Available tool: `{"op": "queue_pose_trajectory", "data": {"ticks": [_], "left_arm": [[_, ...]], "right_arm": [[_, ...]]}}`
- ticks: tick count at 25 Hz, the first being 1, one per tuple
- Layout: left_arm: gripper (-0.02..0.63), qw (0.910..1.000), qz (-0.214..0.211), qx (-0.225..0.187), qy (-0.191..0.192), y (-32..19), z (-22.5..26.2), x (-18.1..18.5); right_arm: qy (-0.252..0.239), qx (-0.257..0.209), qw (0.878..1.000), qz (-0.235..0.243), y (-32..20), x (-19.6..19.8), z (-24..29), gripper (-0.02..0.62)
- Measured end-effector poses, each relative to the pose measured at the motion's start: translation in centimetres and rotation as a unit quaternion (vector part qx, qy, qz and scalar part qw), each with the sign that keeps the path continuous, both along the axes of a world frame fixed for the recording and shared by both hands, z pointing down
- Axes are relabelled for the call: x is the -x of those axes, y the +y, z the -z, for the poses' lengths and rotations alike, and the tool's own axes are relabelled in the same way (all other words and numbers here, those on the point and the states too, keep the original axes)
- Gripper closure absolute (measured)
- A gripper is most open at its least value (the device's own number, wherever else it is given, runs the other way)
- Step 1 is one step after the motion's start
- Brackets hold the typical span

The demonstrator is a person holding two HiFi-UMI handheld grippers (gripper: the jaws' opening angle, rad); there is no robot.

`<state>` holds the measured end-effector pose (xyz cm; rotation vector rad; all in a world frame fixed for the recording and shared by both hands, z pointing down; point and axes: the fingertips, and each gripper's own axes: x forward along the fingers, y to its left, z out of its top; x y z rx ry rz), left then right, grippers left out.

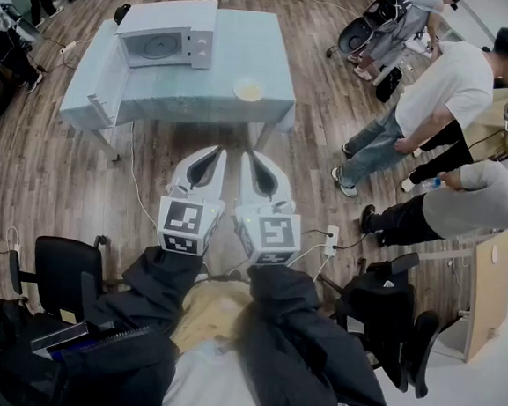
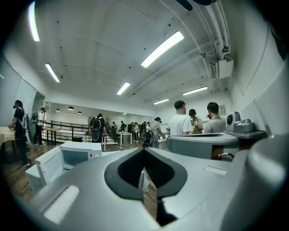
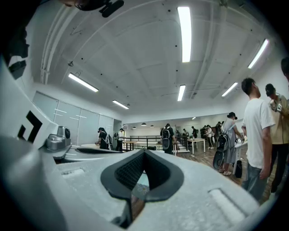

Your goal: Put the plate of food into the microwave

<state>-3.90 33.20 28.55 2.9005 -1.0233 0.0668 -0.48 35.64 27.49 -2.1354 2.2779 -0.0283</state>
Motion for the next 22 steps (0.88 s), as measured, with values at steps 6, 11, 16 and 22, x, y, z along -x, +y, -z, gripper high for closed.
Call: {"op": "queue_pose_trajectory", "data": {"ticks": [6, 11, 16, 22], "left_arm": [[0.609, 1.0000, -0.006, 0.003, 0.001, -0.6, -0.3, 0.5], [0.609, 0.9999, -0.008, 0.007, -0.002, -0.9, -0.7, 1.4], [0.609, 0.9998, -0.011, 0.016, -0.006, -1.1, -1.6, 2.5], [0.609, 0.9994, -0.016, 0.028, -0.012, -1.6, -2.9, 3.8]], "right_arm": [[-0.001, 0.003, 1.000, -0.007, -0.6, 0.5, -0.5, 0.598], [-0.001, 0.003, 1.000, -0.011, -0.7, 1.1, -0.8, 0.598], [-0.004, 0.007, 1.000, -0.013, -0.9, 2.1, -1.7, 0.597], [-0.007, 0.014, 1.000, -0.021, -1.3, 3.4, -2.4, 0.597]]}}
